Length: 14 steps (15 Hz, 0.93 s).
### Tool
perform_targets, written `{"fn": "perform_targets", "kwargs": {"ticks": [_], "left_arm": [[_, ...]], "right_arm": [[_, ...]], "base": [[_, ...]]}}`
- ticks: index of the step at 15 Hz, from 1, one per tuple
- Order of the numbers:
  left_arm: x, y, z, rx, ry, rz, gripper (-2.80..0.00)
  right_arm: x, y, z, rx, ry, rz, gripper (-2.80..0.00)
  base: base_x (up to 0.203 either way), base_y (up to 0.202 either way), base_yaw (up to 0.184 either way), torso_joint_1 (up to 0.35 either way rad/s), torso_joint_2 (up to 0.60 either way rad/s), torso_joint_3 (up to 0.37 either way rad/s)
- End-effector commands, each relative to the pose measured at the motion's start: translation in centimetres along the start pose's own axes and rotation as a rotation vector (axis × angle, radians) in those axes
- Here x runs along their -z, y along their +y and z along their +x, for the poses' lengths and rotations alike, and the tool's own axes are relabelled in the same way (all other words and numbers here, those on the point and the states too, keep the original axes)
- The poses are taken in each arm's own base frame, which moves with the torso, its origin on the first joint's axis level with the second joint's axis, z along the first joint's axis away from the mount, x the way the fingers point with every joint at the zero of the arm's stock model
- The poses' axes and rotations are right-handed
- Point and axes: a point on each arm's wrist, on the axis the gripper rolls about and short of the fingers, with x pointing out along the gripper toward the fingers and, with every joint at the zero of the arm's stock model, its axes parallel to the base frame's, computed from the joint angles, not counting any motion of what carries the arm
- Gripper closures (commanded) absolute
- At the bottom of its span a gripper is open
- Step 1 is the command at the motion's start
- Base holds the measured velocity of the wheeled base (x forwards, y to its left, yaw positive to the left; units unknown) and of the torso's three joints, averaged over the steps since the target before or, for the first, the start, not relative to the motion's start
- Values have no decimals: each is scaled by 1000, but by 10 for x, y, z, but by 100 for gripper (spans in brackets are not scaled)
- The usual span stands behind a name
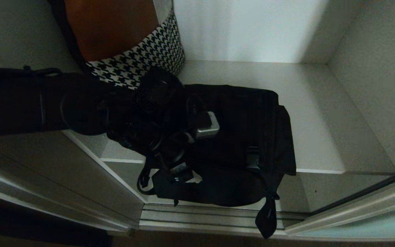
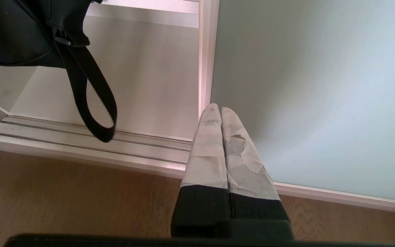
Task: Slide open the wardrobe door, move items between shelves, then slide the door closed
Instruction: Place the bag on the higher shelf
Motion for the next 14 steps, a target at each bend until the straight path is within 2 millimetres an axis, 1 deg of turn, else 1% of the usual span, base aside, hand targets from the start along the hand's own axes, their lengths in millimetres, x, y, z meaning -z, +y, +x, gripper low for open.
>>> {"fn": "perform_targets", "kwargs": {"ticks": [1, 2, 5, 9, 10, 12, 14], "left_arm": [[-4, -3, -22, 2, -38, 16, -280], [-1, -6, -20, 25, -15, 20, -280], [13, -17, -6, 98, 64, 8, -280], [23, -22, 19, 165, 132, -12, -280], [25, -22, 28, 177, 146, -18, 0], [25, -20, 39, 181, 156, -45, 0], [23, -18, 40, 177, 148, -48, 0]], "right_arm": [[0, 0, 0, -1, -1, 0, 0], [0, 0, 0, -1, -1, 0, 0], [0, 0, 0, -1, -1, 0, 0], [0, 0, 0, -1, -1, 0, 0], [0, 0, 0, -1, -1, 0, 0], [0, 0, 0, -1, -1, 0, 0], [0, 0, 0, -1, -1, 0, 0]], "base": [[0, 0, 0, 0, 0, 0], [0, 0, 0, 0, 0, 0], [0, 0, 0, 0, 0, 0], [0, 0, 0, 0, 0, 0], [0, 0, 0, 0, 0, 0], [0, 0, 0, 0, 0, 0], [0, 0, 0, 0, 0, 0]]}}
